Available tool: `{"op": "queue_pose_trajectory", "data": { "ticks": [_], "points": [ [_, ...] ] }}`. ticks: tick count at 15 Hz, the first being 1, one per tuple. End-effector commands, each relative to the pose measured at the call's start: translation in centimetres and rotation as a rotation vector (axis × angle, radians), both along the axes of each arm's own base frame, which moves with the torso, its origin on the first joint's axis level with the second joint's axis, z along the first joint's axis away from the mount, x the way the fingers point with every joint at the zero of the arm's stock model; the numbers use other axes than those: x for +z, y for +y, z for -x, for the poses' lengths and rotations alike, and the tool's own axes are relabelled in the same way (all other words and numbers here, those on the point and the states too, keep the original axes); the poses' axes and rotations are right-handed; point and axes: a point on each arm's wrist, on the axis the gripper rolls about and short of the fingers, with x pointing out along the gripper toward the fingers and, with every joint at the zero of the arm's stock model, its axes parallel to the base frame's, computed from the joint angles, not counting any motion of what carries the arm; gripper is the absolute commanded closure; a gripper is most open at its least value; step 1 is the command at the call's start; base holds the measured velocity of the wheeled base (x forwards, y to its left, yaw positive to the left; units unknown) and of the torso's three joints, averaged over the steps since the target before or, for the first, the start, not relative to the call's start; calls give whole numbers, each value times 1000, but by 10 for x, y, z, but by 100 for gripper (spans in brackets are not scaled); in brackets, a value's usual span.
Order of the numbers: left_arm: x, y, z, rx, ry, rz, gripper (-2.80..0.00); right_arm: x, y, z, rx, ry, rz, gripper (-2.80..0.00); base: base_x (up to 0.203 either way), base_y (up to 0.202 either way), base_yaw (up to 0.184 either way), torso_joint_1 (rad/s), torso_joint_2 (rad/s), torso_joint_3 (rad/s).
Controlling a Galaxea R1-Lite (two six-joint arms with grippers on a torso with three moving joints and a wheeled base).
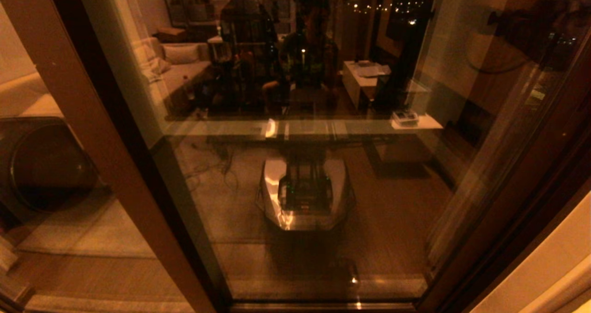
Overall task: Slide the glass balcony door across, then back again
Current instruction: Open the slid door
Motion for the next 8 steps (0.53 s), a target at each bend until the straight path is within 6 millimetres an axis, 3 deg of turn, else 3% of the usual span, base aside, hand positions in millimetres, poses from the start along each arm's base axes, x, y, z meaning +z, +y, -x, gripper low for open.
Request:
{"op": "queue_pose_trajectory", "data": {
  "ticks": [1,8],
  "points": [
    [0,0,0,0,0,1,0,1,4,1,17,-3,0,0,0,0,0,0,0,0],
    [0,0,0,0,0,1,0,0,13,1,40,2,-3,0,0,0,0,0,0,0]
  ]
}}
